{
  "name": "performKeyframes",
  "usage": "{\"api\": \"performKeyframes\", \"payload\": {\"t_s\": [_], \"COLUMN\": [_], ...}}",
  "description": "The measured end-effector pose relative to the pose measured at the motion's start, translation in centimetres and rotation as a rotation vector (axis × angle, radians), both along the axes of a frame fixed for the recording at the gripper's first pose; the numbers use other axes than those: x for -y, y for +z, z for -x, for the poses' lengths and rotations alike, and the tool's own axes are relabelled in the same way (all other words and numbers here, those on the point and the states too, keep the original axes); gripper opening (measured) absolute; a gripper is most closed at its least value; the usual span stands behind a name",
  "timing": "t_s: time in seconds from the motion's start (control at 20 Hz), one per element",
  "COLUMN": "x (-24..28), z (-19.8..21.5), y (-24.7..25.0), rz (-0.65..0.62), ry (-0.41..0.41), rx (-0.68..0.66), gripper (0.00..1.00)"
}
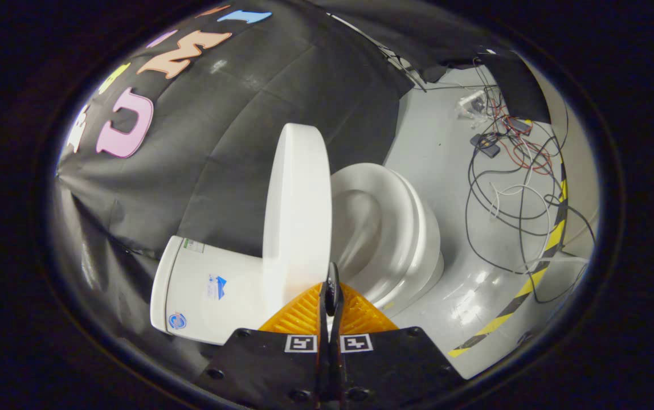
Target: Open the toilet lid.
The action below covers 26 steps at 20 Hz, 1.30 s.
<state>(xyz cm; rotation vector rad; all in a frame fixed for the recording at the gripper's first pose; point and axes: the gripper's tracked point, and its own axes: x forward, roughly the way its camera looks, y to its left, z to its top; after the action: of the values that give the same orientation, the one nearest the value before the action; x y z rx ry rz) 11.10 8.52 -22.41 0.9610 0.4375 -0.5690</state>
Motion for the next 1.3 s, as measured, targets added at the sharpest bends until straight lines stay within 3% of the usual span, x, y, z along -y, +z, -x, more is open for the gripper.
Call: {"api": "performKeyframes", "payload": {"t_s": [0.5, 0.85, 1.05, 1.3], "x": [-2.6, -3.7, -4.5, -5.2], "z": [-1.7, -2.4, -3.2, -4.0], "y": [5.4, 7.8, 9.0, 10.7], "rz": [0.136, 0.317, 0.338, 0.398], "ry": [-0.005, 0.027, 0.009, 0.049], "rx": [0.012, -0.076, -0.046, -0.022], "gripper": [0.01, 0.01, 0.01, 0.01]}}
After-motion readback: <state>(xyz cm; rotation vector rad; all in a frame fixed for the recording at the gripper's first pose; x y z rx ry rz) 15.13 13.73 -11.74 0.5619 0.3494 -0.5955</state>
